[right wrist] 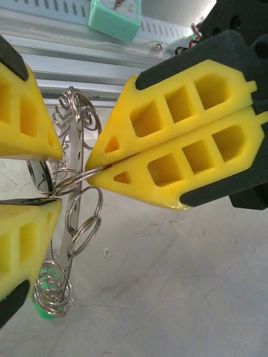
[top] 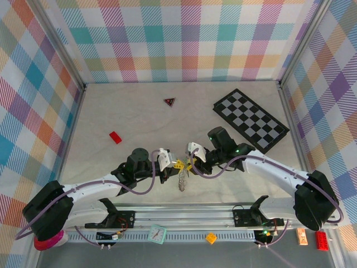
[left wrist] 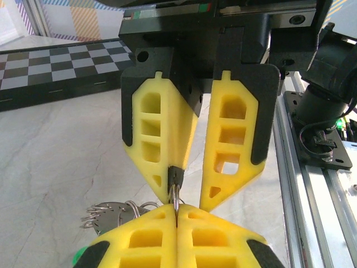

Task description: Put the keys on the keyring

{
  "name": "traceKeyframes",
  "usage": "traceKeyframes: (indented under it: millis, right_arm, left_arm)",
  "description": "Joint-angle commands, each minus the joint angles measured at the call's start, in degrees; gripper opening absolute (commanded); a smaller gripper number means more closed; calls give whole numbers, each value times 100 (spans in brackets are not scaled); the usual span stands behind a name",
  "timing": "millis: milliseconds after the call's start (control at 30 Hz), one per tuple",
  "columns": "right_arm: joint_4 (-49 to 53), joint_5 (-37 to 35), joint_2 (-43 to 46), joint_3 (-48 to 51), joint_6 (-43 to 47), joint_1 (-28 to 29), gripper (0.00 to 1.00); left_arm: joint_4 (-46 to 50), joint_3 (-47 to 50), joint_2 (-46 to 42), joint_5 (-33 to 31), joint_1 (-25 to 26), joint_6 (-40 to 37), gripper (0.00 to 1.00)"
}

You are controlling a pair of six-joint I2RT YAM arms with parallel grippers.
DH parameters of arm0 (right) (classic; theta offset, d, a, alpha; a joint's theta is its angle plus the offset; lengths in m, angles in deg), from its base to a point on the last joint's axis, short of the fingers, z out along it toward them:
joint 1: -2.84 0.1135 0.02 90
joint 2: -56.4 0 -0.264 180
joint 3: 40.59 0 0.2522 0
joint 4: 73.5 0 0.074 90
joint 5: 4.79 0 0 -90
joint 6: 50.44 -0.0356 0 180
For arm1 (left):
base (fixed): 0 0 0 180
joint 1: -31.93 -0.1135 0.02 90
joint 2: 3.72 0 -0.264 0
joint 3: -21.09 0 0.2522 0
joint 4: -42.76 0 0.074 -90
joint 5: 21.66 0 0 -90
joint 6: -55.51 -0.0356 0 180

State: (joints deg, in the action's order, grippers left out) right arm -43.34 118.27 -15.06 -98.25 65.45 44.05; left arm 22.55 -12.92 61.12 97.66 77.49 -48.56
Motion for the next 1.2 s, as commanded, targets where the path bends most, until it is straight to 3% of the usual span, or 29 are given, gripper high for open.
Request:
traceKeyframes:
  millis: [0,233,800,933,1000,1167]
  right_arm:
    - [-430,195,115,131,-152,1,24]
    - [-523,327,89,137,-198,1,12]
    - [-570,553,106,28,-190,-4,15]
    - [-388,553,89,-51,-97,0,0]
    - [-164,510,95,-148,2,1,0]
    - [814,152,13,-593,462,52,0]
  left_arm:
    - [-441,78,4,74,13,102,0]
    - [-487,109,-10,51,7,135,0]
    - [-496,118,-1,35,10,145,0]
    - [-440,113,-28,-13,8,148,0]
    - [-275,85,-93,-70,9,99,0]
    - [515,-100,-337,-190,10,-159,13]
